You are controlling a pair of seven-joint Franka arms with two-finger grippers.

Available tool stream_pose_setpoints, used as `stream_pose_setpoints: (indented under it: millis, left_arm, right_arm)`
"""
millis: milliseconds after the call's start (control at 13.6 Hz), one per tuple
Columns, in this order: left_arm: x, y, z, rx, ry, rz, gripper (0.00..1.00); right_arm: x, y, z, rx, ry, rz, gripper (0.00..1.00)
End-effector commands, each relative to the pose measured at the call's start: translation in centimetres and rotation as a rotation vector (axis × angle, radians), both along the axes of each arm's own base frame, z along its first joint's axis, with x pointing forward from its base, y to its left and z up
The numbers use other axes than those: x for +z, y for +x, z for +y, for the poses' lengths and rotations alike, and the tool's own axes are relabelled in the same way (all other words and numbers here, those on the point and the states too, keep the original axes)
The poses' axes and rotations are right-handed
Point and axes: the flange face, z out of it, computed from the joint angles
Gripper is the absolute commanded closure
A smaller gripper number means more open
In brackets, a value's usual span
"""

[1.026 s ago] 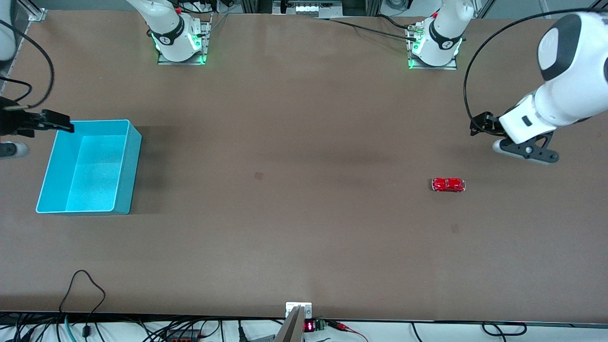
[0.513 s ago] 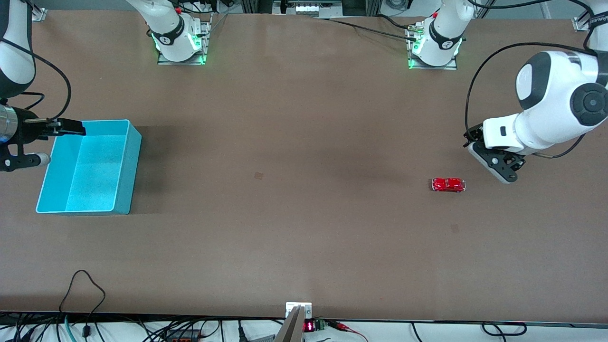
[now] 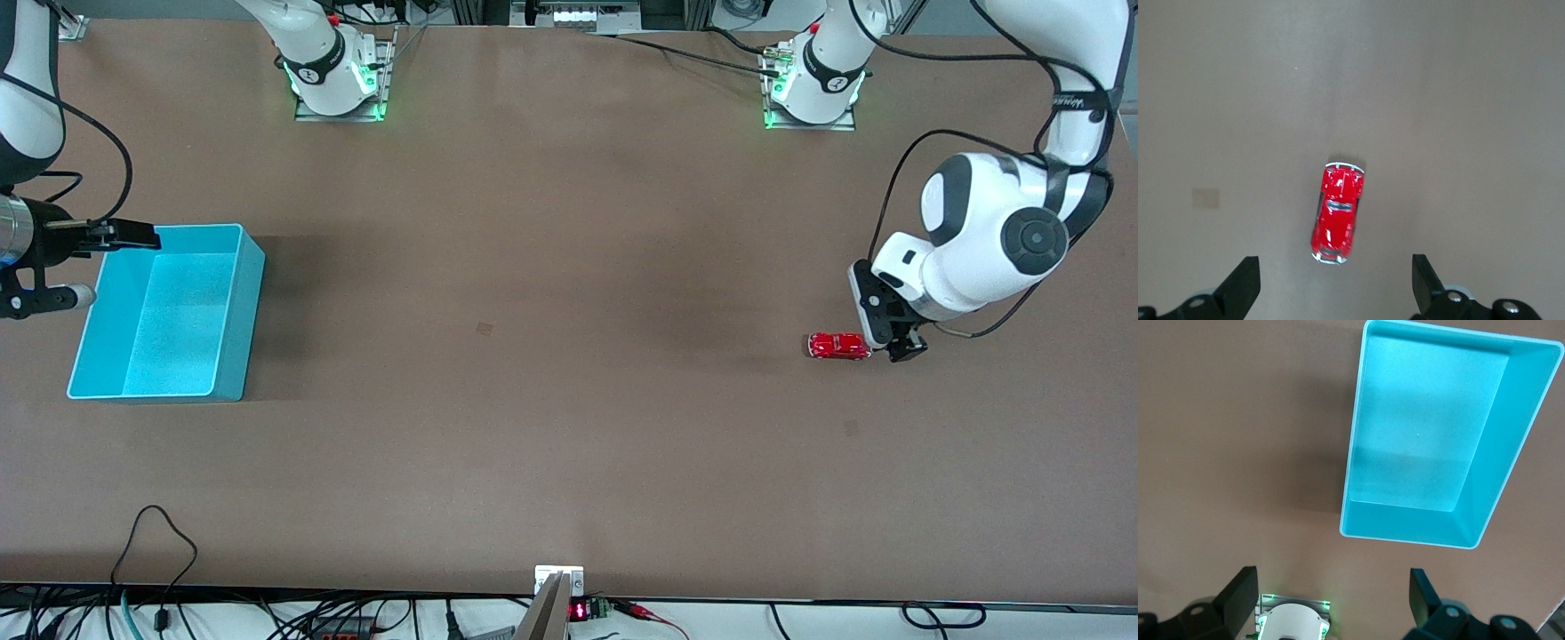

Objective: Wind red beetle toy and store in blue box
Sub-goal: 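Lower the left gripper and grasp the red toy car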

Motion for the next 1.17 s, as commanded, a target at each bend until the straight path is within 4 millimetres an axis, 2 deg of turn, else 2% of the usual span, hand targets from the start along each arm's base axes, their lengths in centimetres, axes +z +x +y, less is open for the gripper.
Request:
stream_pose_setpoints:
  millis: [0, 147, 366, 659, 879, 1099]
  left_arm:
    - [-2.0, 0.7, 0.9, -0.081, 0.01, -0.031, 0.0]
    - [-4.2, 0.8, 2.0, -0.065, 0.009, -0.023, 0.0]
    - [-6.6, 1.2, 1.9, -0.128, 0.007, -0.047, 0.0]
    - [-9.0, -0.1, 1.9, -0.131, 0.006, -0.035, 0.0]
    - [-10.4, -1.2, 1.9, -0.136, 0.005, -0.032, 0.0]
    - [-11.3, -2.8, 1.9, -0.136, 0.005, -0.032, 0.0]
  right_arm:
    - [0.4, -0.2, 0.1, -0.005, -0.013, 0.007, 0.0]
    - [0.7, 0.1, 0.4, -0.01, -0.006, -0.014, 0.0]
    - [1.2, 1.2, 0.4, 0.002, -0.022, -0.103, 0.0]
    - [1.1, 2.5, 0.6, 0.007, -0.015, -0.185, 0.0]
    - [-0.6, 3.8, 0.7, 0.011, -0.013, -0.215, 0.0]
    - [-2.5, 2.9, 0.8, 0.012, -0.007, -0.194, 0.0]
